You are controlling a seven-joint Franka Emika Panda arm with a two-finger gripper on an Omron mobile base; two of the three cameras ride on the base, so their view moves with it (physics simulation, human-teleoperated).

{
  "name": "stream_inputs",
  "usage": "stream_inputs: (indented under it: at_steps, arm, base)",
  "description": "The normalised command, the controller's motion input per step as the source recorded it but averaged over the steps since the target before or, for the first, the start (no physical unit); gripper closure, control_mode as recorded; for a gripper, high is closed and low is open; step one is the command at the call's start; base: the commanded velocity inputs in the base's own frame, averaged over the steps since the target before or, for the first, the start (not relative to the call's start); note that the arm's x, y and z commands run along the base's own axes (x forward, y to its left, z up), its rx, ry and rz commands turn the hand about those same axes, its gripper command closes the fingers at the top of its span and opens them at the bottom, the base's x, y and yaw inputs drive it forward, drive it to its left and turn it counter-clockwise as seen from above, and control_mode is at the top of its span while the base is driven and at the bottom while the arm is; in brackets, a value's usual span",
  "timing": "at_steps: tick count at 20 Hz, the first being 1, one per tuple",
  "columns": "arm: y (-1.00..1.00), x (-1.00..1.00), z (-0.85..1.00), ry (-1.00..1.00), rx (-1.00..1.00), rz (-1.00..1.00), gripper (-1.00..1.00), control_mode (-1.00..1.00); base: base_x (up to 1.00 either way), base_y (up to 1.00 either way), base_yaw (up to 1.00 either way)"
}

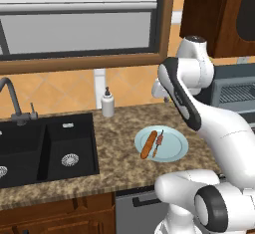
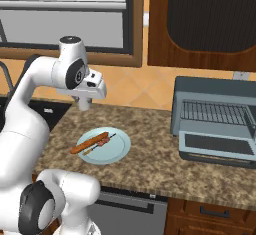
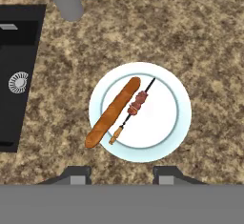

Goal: Pick up the kebab skewer and baguette bread, and place them inside the toaster oven. Close the toaster oven door and start by setting the timer.

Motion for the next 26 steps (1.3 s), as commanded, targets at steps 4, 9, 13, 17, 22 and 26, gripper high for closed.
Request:
stream_inputs:
  at_steps: [4, 9, 13, 17, 22, 26]
  arm:
    - [-0.19, -0.31, 0.00, -0.14, 0.00, 0.00, -1.00, -1.00]
    - [-0.94, -0.49, -0.05, -0.09, 0.00, 0.00, -1.00, -1.00]
    - [-0.98, -0.27, -0.12, -0.05, 0.00, 0.00, -1.00, -1.00]
    - [-1.00, -0.09, -0.10, -0.05, 0.02, 0.00, -1.00, -1.00]
    - [-0.99, 0.02, -0.08, -0.04, 0.02, 0.00, -1.00, -1.00]
    - [-0.74, -0.19, -0.44, -0.09, 0.02, 0.13, -1.00, -1.00]
  base:
    - [0.00, 0.00, 0.00]
    - [0.00, 0.00, 0.00]
    - [0.00, 0.00, 0.00]
    - [0.00, 0.00, 0.00]
    - [0.00, 0.00, 0.00]
    - [0.00, 0.00, 0.00]
